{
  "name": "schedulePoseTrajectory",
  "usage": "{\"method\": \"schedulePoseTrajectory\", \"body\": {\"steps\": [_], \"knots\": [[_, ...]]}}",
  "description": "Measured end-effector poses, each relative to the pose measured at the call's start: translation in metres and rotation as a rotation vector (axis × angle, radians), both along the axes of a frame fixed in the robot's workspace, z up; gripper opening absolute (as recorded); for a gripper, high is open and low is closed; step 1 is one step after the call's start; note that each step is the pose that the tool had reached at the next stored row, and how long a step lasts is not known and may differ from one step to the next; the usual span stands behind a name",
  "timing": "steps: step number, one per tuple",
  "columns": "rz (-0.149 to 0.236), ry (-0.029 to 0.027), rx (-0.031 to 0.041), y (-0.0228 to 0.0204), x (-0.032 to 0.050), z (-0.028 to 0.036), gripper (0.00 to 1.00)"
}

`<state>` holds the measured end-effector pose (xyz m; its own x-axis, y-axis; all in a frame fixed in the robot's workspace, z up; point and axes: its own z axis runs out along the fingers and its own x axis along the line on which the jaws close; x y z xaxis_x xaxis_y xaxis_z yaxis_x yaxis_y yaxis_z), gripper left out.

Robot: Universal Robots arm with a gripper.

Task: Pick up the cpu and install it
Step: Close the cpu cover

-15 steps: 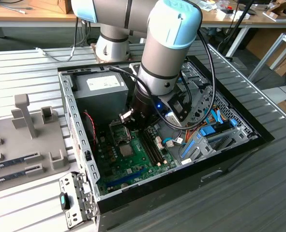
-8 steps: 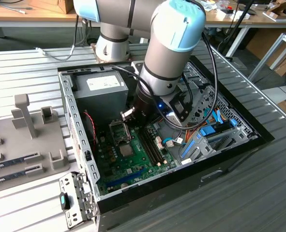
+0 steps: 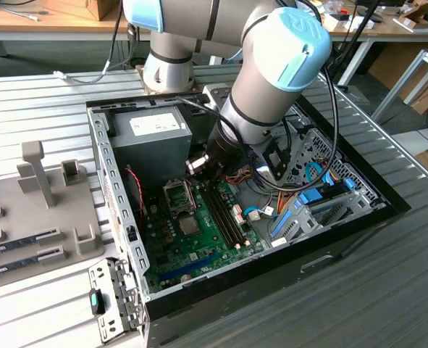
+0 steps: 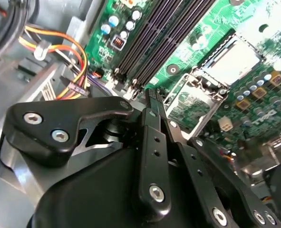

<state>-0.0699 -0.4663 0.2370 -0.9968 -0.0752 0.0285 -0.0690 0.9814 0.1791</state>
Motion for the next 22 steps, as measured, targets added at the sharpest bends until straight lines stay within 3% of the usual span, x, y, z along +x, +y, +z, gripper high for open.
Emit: {"method": "schedulePoseTrajectory", "body": {"steps": [2, 5, 8, 10, 11, 13, 14, 15, 22], "knots": [[0.038, 0.0001, 0.0026, 0.0, 0.0, -0.0003, 0.11], [0.123, 0.0004, 0.003, 0.0003, 0.0002, -0.003, 0.11], [0.16, 0.0005, 0.0032, 0.0015, 0.0013, -0.0054, 0.11], [0.181, 0.0012, 0.0078, 0.0015, 0.0024, -0.0055, 0.11], [0.189, 0.0013, 0.0146, 0.0015, 0.0032, -0.0057, 0.11], [0.206, 0.0023, 0.0484, 0.0016, 0.0074, -0.0057, 0.11], [0.213, 0.0026, 0.0608, 0.0016, 0.0087, -0.0057, 0.11], [0.226, 0.003, 0.0674, 0.0016, 0.0091, -0.0058, 0.11], [0.354, 0.0083, 0.0789, 0.0016, 0.0095, -0.0075, 0.11]]}}
